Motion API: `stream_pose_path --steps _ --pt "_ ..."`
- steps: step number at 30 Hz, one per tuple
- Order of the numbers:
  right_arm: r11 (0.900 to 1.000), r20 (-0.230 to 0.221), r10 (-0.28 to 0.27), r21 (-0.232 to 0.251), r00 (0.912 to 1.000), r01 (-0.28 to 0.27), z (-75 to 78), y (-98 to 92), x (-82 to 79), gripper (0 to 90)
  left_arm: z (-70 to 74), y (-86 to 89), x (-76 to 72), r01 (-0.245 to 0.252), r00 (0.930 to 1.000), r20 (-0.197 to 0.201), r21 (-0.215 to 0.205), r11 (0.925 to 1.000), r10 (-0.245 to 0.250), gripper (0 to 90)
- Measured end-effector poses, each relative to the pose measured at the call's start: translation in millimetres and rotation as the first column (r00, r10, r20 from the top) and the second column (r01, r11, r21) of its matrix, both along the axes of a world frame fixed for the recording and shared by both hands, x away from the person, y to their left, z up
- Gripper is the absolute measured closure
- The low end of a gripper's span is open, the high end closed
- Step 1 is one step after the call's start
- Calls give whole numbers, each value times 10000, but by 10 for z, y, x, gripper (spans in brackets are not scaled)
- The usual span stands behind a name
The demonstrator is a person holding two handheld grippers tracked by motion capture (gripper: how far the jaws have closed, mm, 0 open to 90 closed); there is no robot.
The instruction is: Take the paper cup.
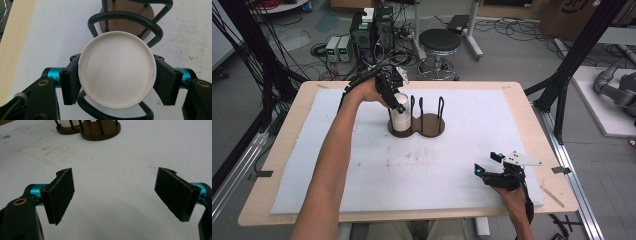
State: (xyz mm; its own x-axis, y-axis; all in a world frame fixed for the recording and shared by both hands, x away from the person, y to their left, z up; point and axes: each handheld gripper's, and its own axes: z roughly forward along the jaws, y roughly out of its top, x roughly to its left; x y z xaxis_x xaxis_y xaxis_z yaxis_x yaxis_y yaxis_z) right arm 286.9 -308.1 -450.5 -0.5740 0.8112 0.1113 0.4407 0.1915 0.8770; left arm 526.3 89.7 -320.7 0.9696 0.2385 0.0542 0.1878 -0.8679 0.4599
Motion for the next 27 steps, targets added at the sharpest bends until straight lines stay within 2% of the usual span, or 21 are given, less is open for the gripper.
stream_pose_path --steps 11,27 --pt "10000 -3 9 -20 10000 -9 -2 1 3 165 65 38 -11 -161 9999 -15 -215 9996 160 326" --pt "10000 -11 -18 -25 10000 18 -1 4 1 165 258 113 -58 -430 9989 151 -569 9975 439 337"
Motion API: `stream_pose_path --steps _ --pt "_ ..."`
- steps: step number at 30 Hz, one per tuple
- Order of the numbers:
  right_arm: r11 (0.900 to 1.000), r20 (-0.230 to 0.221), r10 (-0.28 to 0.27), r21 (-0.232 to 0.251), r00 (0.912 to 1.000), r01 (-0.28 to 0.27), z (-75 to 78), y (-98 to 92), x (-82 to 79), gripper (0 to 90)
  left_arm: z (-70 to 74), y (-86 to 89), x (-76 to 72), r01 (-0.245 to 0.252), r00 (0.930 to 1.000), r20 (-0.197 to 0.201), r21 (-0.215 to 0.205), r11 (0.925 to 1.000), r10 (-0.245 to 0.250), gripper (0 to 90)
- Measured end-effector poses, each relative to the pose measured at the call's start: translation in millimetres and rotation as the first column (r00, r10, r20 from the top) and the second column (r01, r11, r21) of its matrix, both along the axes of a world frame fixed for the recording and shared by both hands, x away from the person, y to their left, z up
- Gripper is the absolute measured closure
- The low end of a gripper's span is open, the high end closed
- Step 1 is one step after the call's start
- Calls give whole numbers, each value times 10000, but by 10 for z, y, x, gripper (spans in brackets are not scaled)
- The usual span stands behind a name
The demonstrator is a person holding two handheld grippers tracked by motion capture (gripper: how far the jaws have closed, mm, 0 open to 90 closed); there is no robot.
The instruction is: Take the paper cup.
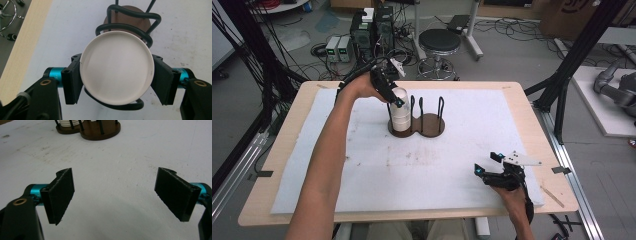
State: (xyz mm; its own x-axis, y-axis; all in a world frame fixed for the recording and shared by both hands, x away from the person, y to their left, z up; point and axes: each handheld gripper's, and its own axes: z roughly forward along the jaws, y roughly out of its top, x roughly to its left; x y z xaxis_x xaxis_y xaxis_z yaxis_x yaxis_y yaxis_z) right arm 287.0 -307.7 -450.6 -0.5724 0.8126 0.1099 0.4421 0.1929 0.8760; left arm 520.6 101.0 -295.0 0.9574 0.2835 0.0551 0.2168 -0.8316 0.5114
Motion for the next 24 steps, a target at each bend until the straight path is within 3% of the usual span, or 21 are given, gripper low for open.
stream_pose_path --steps 11,19,24 --pt "10000 72 1 1 10000 -1 1 -2 -4 165 250 -39 -40 -9 9989 478 -150 9999 16 342" --pt "10000 55 -10 14 10000 10 1 0 -5 165 483 2 -89 -69 9974 712 -335 9994 92 346" --pt "10000 47 -4 41 10000 4 0 -2 -5 165 553 10 -109 -80 9973 732 -360 9993 106 347"
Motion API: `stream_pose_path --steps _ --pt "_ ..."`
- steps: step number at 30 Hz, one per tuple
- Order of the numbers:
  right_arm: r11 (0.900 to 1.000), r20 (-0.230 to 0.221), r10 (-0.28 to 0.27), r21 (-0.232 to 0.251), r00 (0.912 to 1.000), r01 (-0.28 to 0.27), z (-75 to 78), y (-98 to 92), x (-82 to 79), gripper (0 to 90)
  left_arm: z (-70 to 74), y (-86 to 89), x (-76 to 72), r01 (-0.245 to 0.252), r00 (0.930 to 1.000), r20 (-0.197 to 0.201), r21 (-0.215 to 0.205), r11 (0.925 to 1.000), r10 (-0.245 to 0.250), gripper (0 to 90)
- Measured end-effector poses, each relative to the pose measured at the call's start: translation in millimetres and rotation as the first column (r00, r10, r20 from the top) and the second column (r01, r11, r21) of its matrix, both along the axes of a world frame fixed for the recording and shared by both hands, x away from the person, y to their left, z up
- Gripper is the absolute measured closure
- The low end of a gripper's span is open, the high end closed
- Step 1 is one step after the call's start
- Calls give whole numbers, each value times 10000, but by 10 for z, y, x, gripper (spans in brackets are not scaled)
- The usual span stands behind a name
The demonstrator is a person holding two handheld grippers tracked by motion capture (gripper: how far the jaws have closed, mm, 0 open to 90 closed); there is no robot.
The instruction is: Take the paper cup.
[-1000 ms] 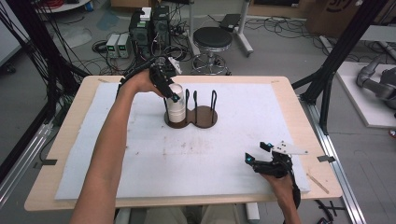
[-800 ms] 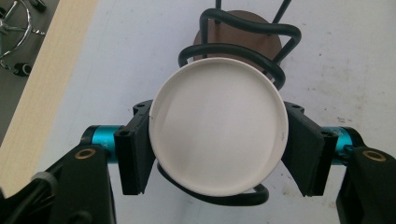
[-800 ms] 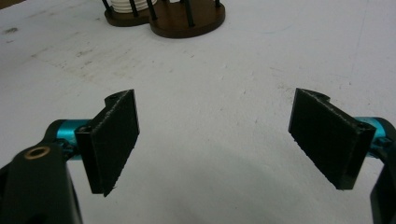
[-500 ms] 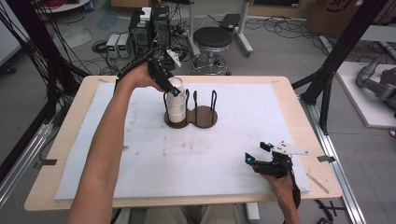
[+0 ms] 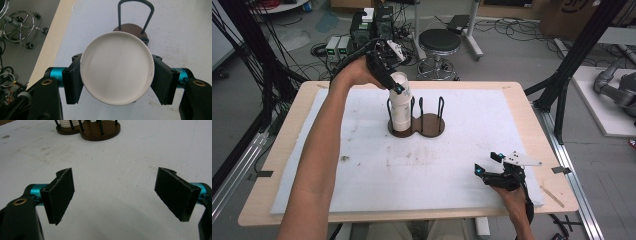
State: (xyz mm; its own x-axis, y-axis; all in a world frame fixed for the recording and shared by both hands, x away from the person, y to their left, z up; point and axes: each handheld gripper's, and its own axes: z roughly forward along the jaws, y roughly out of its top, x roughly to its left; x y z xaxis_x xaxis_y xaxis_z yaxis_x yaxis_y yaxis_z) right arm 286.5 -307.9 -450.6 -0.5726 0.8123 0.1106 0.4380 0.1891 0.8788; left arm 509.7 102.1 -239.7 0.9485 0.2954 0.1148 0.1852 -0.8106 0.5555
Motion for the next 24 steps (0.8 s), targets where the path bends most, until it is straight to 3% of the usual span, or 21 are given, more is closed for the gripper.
stream_pose_path --steps 4,17,24 --pt "10000 11 -11 -27 10000 11 0 2 -1 165 3 19 -3 -33 10000 39 181 9998 32 347" --pt "10000 19 3 -16 10000 -3 1 0 -3 165 21 -1 -41 233 9997 98 -5 9997 -233 350" --pt "10000 10 17 13 10000 -17 1 -1 -1 165 63 74 -131 306 9995 139 -558 9980 -299 352"
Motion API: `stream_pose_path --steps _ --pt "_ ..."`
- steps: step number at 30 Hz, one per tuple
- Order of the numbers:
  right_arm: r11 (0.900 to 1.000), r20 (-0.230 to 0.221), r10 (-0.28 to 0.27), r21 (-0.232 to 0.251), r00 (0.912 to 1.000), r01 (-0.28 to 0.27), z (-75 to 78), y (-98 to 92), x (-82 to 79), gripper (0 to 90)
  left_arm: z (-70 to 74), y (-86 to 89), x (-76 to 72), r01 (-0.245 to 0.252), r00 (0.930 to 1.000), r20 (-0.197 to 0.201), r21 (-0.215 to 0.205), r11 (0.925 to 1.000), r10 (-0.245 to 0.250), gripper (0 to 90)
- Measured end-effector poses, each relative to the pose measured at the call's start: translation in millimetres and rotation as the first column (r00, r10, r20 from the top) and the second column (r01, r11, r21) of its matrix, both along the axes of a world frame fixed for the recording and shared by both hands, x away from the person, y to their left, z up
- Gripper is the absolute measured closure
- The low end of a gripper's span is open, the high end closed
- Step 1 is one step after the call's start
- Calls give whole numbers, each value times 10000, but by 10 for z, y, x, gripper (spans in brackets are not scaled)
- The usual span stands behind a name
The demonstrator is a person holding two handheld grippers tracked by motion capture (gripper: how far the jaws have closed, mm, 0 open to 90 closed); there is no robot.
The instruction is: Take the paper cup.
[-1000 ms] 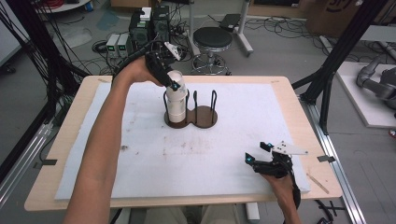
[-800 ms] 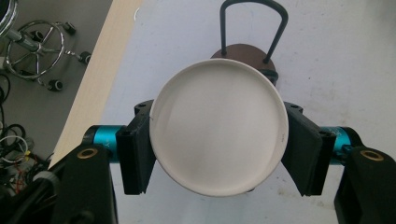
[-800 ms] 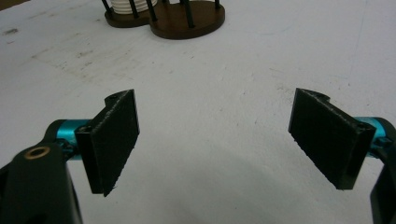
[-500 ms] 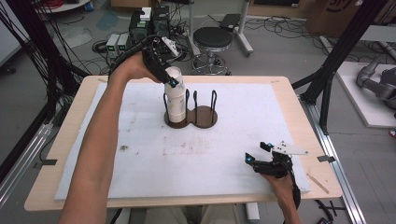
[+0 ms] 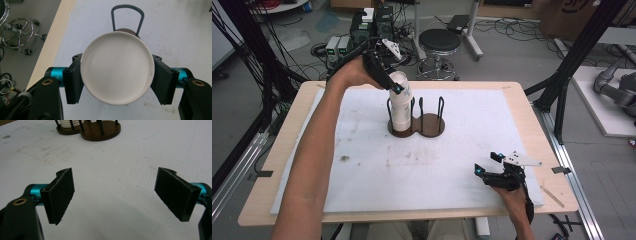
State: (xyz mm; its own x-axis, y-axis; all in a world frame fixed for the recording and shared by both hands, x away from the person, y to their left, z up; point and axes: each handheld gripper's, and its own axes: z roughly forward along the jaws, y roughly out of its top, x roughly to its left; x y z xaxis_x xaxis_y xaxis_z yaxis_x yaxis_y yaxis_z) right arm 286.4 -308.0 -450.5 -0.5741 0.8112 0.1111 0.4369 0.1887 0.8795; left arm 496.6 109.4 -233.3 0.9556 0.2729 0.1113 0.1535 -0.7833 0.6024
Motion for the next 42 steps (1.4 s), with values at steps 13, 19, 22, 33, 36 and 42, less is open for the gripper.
stream_pose_path --steps 13,19,22,33,36,42 --pt "10000 39 15 -59 10000 -15 0 4 -1 165 55 221 -345 406 9986 372 -969 9945 -371 352" --pt "10000 -31 28 -63 10000 -28 0 5 0 165 94 288 -565 566 9971 580 -1451 9878 -486 352" --pt "10000 -3 46 -66 10000 -46 0 5 -2 165 96 326 -658 561 9969 630 -1657 9846 -462 352" --pt "10000 -40 58 -53 10000 -58 0 4 1 165 60 441 -1011 604 9945 983 -2604 9636 -358 353" --pt "10000 -25 54 -62 10000 -54 0 4 0 165 24 460 -1086 529 9940 1066 -2719 9609 -246 353" --pt "10000 7 13 -61 10000 -13 0 3 -5 165 -158 506 -1214 481 9967 782 -3334 9415 -233 353"
